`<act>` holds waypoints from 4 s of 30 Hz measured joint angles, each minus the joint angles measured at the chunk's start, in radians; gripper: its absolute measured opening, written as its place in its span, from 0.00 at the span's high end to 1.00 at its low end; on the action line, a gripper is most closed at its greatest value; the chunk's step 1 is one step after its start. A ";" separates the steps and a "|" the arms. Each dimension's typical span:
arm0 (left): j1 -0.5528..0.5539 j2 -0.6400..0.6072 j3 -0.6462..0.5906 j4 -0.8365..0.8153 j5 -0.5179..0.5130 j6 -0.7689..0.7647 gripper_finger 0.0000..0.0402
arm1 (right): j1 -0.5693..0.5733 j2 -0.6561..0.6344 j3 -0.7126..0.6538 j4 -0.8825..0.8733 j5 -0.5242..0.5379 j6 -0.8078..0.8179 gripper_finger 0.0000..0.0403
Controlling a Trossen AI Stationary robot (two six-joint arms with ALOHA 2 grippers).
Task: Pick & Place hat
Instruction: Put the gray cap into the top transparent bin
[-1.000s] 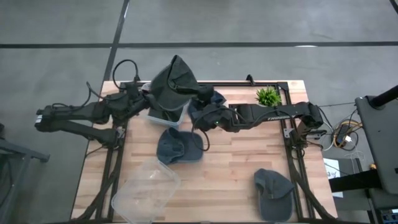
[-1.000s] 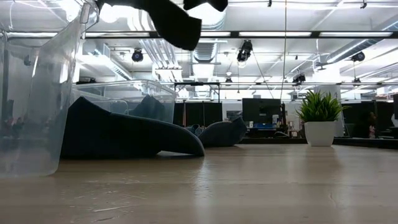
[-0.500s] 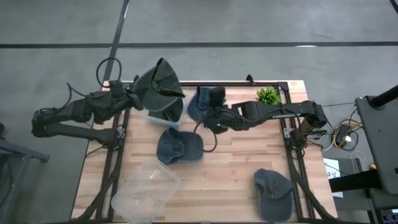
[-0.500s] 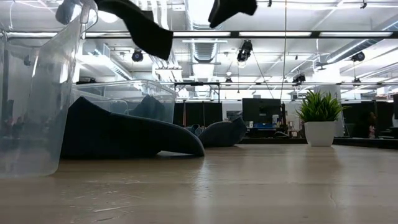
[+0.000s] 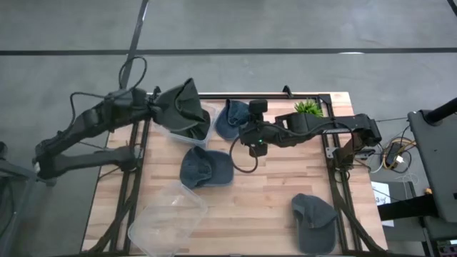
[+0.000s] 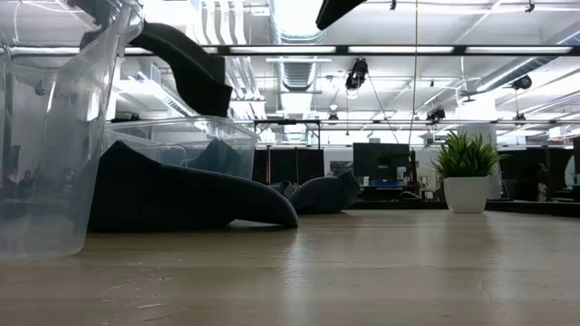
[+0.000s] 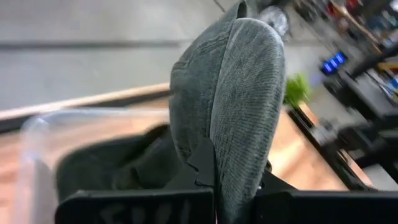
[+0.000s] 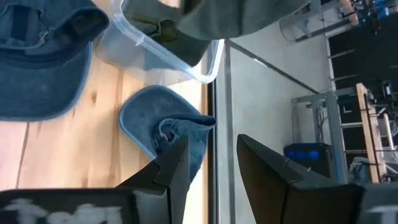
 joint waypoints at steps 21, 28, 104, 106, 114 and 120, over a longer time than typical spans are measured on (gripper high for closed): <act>0.695 0.266 0.000 -0.116 0.946 0.329 0.99 | 0.001 0.000 0.000 -0.103 -0.016 0.113 0.68; 0.695 0.378 0.000 -0.131 0.908 0.413 0.99 | 0.001 0.001 0.000 -0.102 -0.016 0.112 0.71; 0.676 0.543 -0.003 -0.250 0.649 0.677 0.84 | -0.003 0.002 0.000 -0.099 -0.014 0.120 0.77; 0.674 0.545 -0.003 -0.249 0.647 0.678 0.77 | -0.003 0.002 0.000 -0.099 -0.014 0.120 0.76; 0.673 0.546 -0.003 -0.242 0.603 0.686 0.51 | -0.003 0.002 0.000 -0.099 -0.014 0.120 0.77; 0.673 0.541 0.034 -0.261 0.571 0.639 0.45 | -0.003 0.002 0.000 -0.099 -0.014 0.120 0.77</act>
